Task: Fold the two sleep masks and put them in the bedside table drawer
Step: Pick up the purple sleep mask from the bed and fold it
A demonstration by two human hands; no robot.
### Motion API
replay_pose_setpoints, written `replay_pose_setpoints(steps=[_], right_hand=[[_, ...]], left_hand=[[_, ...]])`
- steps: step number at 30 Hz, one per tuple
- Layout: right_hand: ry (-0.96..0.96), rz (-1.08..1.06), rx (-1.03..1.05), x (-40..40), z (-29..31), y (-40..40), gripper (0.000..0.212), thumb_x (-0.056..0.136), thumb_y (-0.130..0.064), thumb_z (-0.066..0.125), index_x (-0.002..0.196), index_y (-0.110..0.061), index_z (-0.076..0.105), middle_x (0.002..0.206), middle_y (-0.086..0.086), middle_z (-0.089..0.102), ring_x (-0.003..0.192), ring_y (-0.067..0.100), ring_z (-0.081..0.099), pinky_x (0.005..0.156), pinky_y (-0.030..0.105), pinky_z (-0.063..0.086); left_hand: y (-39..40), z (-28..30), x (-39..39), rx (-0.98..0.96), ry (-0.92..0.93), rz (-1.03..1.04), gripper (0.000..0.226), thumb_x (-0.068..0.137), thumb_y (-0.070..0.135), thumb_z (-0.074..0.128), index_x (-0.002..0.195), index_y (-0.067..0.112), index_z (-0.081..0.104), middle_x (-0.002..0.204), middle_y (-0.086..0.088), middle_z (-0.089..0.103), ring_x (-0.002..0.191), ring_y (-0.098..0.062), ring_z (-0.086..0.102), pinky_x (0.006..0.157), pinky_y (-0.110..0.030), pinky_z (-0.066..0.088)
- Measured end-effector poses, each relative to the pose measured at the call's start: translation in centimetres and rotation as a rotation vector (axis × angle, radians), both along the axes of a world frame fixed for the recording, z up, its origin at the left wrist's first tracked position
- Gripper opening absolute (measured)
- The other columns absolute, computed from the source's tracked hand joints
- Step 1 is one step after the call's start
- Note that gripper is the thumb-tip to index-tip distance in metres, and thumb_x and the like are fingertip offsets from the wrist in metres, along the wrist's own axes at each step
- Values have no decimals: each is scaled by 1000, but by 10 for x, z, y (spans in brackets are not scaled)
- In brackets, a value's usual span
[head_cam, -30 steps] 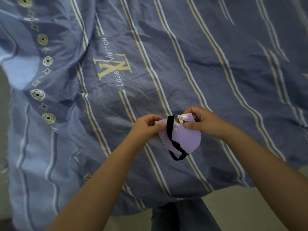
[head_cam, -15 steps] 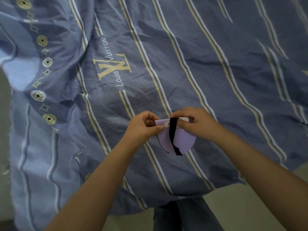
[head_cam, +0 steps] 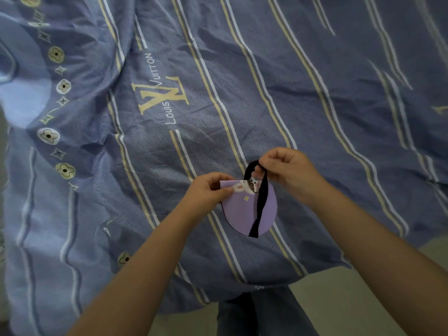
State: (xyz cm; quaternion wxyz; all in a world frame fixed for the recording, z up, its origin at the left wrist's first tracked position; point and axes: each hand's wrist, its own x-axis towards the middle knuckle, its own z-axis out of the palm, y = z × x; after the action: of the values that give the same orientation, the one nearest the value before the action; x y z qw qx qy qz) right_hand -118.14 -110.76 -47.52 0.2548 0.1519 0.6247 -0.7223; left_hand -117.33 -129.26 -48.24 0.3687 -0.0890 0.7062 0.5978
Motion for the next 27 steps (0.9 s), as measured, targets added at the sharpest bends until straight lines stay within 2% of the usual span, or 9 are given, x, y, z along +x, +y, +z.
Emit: replay_pose_setpoints(steps=[2, 4, 7, 13, 15, 18, 21, 25, 27], right_hand=[[14, 27, 58, 0, 1, -1, 29, 79, 11, 52, 65, -15, 54, 47, -4, 65, 48, 2, 62, 55, 18, 51], [35, 79, 108, 0, 4, -2, 34, 78, 16, 49, 70, -17, 53, 59, -3, 62, 46, 1, 60, 52, 13, 52], [119, 180, 194, -1, 10, -5, 45, 77, 19, 45, 76, -24, 55, 76, -6, 59, 58, -7, 61, 58, 7, 51], [207, 292, 346, 6, 22, -11, 48, 79, 15, 45, 75, -32, 53, 77, -16, 59, 64, -15, 57, 65, 6, 46], [214, 255, 338, 10, 25, -14, 46, 78, 15, 45, 75, -30, 53, 74, -15, 60, 63, -15, 58, 64, 3, 45], [173, 173, 322, 18, 23, -15, 43, 80, 11, 49, 75, -32, 51, 64, -14, 62, 61, -2, 58, 63, 12, 45], [91, 128, 264, 26, 17, -12, 39, 83, 8, 46, 77, -30, 52, 43, -17, 61, 46, -4, 53, 51, 7, 42], [8, -113, 138, 22, 13, 0, 40, 85, 12, 36, 72, -19, 58, 42, -14, 62, 39, -3, 51, 44, 11, 41], [-33, -309, 29, 15, 11, 7, 43, 81, 17, 32, 71, -14, 60, 48, -9, 67, 46, 0, 58, 44, 13, 43]], left_hand=[[0, 0, 1, 19, -29, -4, 20, 85, 0, 50, 80, 17, 59, 78, 0, 59, 73, -11, 56, 65, -21, 48], [1, -1, 1, 10, -56, -21, 22, 86, 3, 50, 76, 22, 57, 78, 1, 59, 72, -9, 56, 63, -17, 49], [6, -1, 1, -19, -116, 14, 23, 88, 6, 48, 69, 18, 54, 73, -1, 56, 67, -10, 54, 53, -11, 50], [15, -8, 0, -163, -50, 178, 16, 88, 10, 44, 73, 7, 50, 73, -11, 47, 72, -23, 42, 62, -34, 34], [19, -9, 2, -219, 32, 196, 17, 87, 12, 45, 72, 12, 51, 69, -3, 49, 66, -21, 43, 58, -29, 34], [25, -7, 4, -253, 125, 281, 17, 86, 14, 49, 70, 19, 52, 69, 11, 51, 61, -8, 45, 52, -19, 37], [25, -8, 5, -224, 152, 350, 25, 86, 16, 50, 67, 31, 50, 72, 11, 53, 66, -4, 48, 58, -23, 39], [17, -8, 7, -185, 215, 135, 25, 88, 16, 49, 70, 33, 49, 72, 11, 51, 64, -6, 45, 54, -11, 39], [12, -10, 10, -169, 222, 92, 27, 90, 14, 45, 71, 32, 46, 70, 5, 47, 65, -12, 42, 58, -15, 40]])
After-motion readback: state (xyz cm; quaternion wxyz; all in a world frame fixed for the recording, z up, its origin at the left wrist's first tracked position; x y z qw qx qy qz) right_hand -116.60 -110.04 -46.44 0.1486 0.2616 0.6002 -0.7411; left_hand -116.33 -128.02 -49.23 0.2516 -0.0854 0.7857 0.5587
